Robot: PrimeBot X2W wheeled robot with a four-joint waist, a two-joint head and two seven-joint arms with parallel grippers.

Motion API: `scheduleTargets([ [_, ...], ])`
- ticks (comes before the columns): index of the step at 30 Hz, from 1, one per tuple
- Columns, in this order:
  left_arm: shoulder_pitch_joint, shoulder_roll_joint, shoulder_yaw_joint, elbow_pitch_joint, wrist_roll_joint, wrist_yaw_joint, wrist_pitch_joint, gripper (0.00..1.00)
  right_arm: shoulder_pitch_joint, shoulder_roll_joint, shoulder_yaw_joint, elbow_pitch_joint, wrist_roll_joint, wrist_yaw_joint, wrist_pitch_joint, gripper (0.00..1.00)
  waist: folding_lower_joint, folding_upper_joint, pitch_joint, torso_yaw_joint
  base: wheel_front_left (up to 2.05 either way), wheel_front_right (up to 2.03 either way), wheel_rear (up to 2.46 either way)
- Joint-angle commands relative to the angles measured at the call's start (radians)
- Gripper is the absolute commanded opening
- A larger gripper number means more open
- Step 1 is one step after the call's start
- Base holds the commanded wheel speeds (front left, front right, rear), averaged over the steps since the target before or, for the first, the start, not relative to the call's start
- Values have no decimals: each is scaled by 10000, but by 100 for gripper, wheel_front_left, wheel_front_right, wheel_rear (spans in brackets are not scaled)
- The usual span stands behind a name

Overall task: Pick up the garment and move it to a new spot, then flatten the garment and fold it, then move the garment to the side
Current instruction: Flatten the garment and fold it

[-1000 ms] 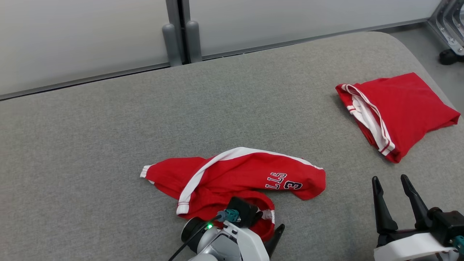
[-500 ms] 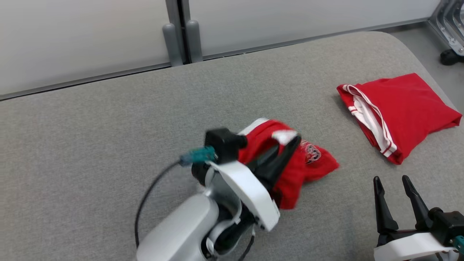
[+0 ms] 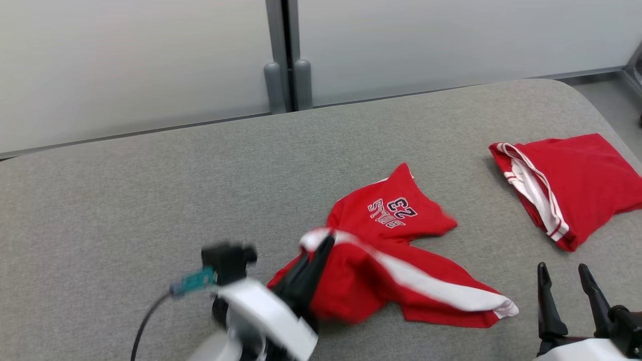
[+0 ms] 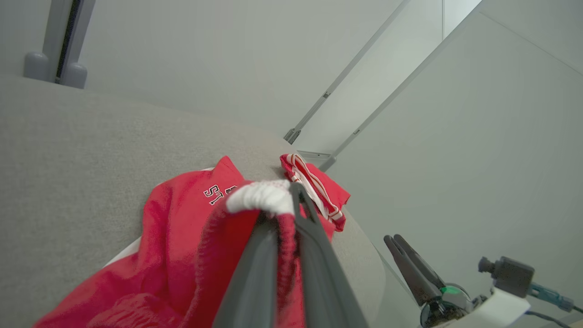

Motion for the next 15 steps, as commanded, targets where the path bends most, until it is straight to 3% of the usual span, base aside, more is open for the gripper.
scheduleTargets([
  [1,396,148,-107,143,14,-97,-127,0,104,-69,-37,-13,60,1,-46,100,0,0,-31,114,0,0,0],
  [8,2825,743,-639,267,-460,-546,-689,0,521,-153,-403,-35,12,1,-46,100,0,0,-197,714,0,0,0],
  [12,3402,1018,-907,239,-397,-650,-832,0,674,-254,-546,10,-27,1,-46,100,0,0,-399,1094,0,0,0],
  [13,3473,1001,-896,243,-432,-661,-952,4,706,-292,-542,30,-49,1,-46,100,0,0,-450,1178,0,0,0],
  [14,3547,981,-857,266,-466,-686,-1093,31,726,-326,-530,50,-52,1,-46,100,0,0,-495,1240,0,0,0],
  [15,3593,978,-813,314,-453,-696,-1225,86,733,-370,-503,63,-64,1,-46,100,0,0,-543,1290,0,0,0],
])
